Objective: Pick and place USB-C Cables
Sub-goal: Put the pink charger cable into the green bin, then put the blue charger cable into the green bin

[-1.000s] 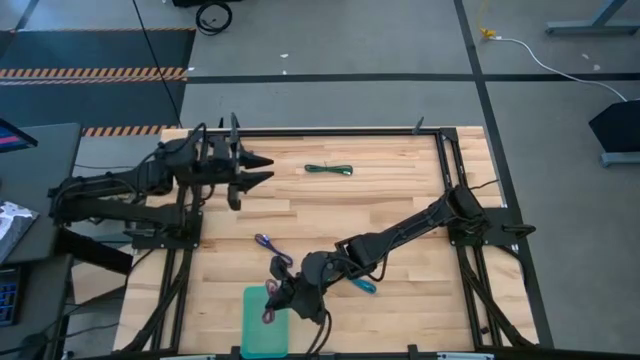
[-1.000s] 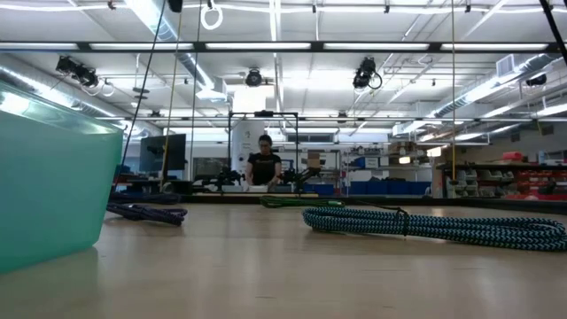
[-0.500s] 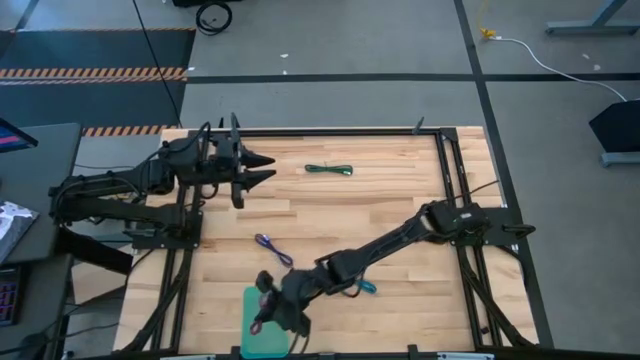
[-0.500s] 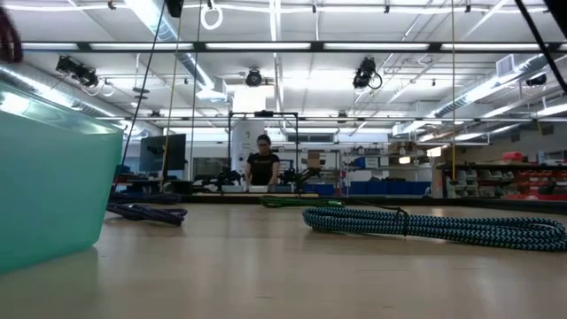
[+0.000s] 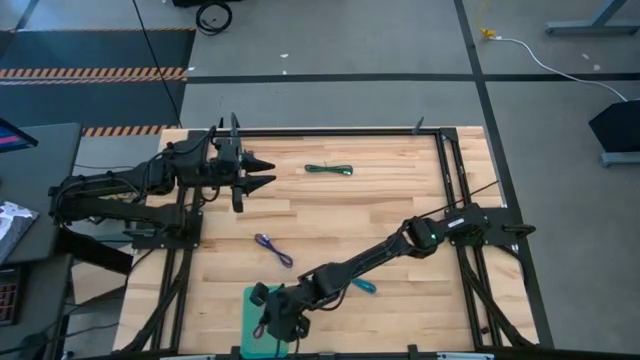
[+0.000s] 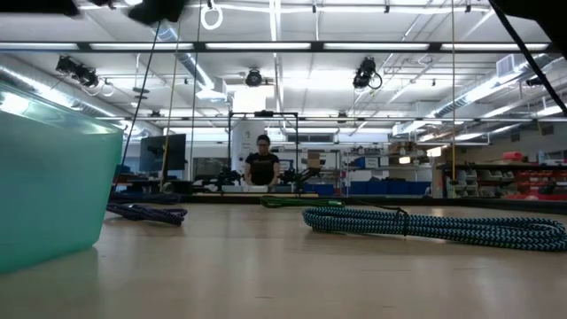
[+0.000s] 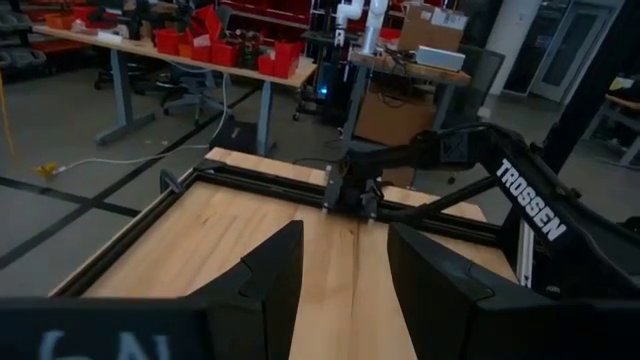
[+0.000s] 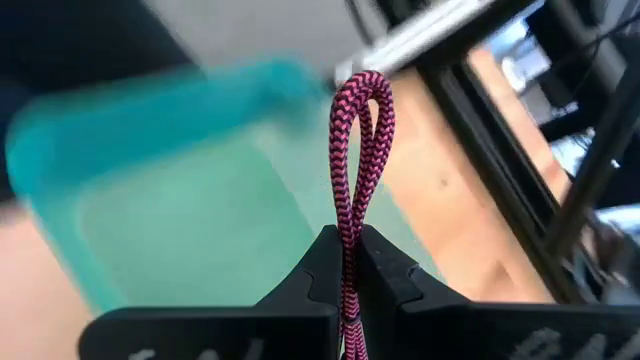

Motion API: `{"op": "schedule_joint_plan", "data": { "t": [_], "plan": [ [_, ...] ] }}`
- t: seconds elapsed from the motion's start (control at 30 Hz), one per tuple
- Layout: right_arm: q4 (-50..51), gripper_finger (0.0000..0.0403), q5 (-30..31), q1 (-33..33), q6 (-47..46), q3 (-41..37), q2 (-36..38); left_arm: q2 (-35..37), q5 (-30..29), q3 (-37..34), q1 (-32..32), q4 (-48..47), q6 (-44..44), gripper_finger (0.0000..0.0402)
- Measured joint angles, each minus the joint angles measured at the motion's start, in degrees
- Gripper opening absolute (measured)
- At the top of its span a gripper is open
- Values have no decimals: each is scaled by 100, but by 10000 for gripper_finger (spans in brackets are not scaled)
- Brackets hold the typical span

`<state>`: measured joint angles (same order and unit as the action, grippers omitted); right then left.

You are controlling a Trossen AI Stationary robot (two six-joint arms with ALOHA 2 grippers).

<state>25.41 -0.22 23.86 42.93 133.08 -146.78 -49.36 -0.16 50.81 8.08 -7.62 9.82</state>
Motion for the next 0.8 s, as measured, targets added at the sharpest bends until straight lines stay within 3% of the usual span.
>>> {"op": "schedule_joint_plan", "data": {
  "t": [0.2,0.43,0.8],
  "plan": [
    [598,16,562,45,1478,0,13,0,2,0,-2,-48,-7,156],
    [674,17,563,124,1714,0,19,0,1,0,-2,-137,-15,156],
    [765,120,583,120,1364,0,21,0,2,-2,0,-221,-13,156]
  ]
}}
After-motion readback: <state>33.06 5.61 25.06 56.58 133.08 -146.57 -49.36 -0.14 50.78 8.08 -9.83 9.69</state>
